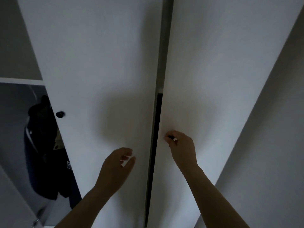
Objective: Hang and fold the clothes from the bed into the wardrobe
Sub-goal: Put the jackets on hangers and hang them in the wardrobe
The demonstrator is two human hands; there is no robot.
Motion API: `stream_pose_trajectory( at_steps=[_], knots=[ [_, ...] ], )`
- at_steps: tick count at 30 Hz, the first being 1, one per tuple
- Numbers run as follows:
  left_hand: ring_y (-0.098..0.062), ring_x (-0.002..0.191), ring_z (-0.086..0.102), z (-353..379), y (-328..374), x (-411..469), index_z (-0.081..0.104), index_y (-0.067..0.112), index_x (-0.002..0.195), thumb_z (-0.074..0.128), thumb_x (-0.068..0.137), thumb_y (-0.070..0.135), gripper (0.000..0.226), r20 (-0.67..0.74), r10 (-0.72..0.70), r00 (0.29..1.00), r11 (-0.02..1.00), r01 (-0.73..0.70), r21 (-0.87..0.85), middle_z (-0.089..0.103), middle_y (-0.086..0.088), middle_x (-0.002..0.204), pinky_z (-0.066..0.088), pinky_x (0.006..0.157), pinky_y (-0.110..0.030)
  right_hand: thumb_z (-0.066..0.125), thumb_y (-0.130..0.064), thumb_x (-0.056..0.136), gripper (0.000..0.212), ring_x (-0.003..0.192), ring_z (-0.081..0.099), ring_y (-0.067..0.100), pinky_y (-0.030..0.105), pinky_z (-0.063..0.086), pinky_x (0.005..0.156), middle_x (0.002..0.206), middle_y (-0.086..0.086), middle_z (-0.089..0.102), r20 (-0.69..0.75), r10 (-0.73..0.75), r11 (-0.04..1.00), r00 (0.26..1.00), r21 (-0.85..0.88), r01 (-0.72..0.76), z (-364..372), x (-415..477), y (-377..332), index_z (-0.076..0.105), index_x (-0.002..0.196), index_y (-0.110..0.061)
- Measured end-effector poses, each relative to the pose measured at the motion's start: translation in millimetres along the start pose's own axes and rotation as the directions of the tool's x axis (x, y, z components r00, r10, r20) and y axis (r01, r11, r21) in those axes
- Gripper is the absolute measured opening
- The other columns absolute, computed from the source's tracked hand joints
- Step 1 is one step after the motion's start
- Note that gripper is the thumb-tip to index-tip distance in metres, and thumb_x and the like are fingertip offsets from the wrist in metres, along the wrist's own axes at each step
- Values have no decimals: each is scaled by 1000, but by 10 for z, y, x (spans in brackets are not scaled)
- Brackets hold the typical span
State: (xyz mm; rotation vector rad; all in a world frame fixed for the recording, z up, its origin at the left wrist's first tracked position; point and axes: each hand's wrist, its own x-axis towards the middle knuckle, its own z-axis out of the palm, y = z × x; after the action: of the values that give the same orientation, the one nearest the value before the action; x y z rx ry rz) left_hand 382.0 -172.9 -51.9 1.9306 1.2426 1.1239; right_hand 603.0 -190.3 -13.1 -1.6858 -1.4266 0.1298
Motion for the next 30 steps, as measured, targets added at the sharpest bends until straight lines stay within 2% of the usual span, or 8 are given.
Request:
stream_pose_trajectory(
  at_steps=[4, 6, 11, 14, 17, 25, 28, 30],
  knots=[
    [-7, 91, 63, -65, -32, 209, 64, 25, 106, 66, 87, 21, 20, -92, -42, 995, 999, 44, 26, 66, 11, 100, 52, 81, -23, 59, -20, 94, 10, 74, 60, 11, 26, 52, 70, 81, -5, 66, 12, -51, 999, 999, 2, 51, 156, 362, -13, 69, 90, -18],
    [-6, 90, 64, -49, -58, 250, 64, 25, 105, 67, 87, 21, 19, -120, -79, 990, 996, 82, 23, 66, 11, 99, 51, 80, -22, 60, -21, 93, 10, 74, 61, 14, 32, 53, 70, 81, -4, 66, 21, -46, 999, 999, 2, 46, 231, 498, 7, 69, 90, -18],
    [-7, 89, 64, -11, -131, 330, 64, 26, 102, 67, 86, 19, 17, -187, -150, 971, 987, 159, 36, 66, 9, 97, 50, 77, -21, 61, -25, 92, 13, 83, 63, 21, 38, 51, 76, 87, 0, 69, 36, -11, 999, 999, 42, 10, 410, 760, 63, 69, 94, -15],
    [-8, 89, 64, 10, -142, 357, 64, 26, 101, 67, 87, 17, 17, -204, -171, 964, 982, 184, 46, 66, 8, 97, 51, 78, -23, 62, -26, 92, 14, 85, 63, 21, 40, 50, 79, 89, 1, 70, 18, -9, 999, 1000, 40, 8, 463, 914, 119, 70, 95, -15],
    [-8, 90, 64, 0, -166, 365, 64, 22, 102, 66, 87, 16, 17, -224, -187, 957, 977, 205, 63, 66, 7, 97, 51, 80, -24, 62, -26, 92, 12, 80, 63, 20, 38, 50, 74, 81, -2, 68, 5, -15, 998, 1000, 57, 14, 534, 1023, 159, 68, 90, -15],
    [-9, 91, 63, -191, -304, 399, 64, 20, 104, 66, 88, 14, 17, -251, -218, 943, 968, 242, 69, 66, 6, 99, 52, 83, -29, 61, -24, 93, 9, 80, 61, 21, 46, 50, 79, 80, -4, 65, 17, 12, 999, 1000, 45, -13, 624, 1162, 218, 65, 88, -19],
    [-9, 92, 63, -285, -372, 374, 63, 22, 103, 65, 88, 16, 17, -250, -234, 940, 966, 253, 49, 66, 7, 99, 53, 84, -31, 58, -20, 95, 7, 89, 61, 29, 46, 50, 81, 90, 3, 66, 33, 21, 999, 999, -25, -20, 654, 1078, 183, 62, 99, -16],
    [-8, 92, 63, -369, -405, 366, 63, 24, 102, 65, 88, 16, 16, -245, -236, 940, 968, 250, 27, 66, 8, 98, 53, 84, -30, 58, -23, 95, 26, 102, 59, 31, 46, 48, 89, 109, 8, 63, 43, 49, 997, 998, -62, -46, 673, 971, 138, 56, 119, -15]
  ],
)
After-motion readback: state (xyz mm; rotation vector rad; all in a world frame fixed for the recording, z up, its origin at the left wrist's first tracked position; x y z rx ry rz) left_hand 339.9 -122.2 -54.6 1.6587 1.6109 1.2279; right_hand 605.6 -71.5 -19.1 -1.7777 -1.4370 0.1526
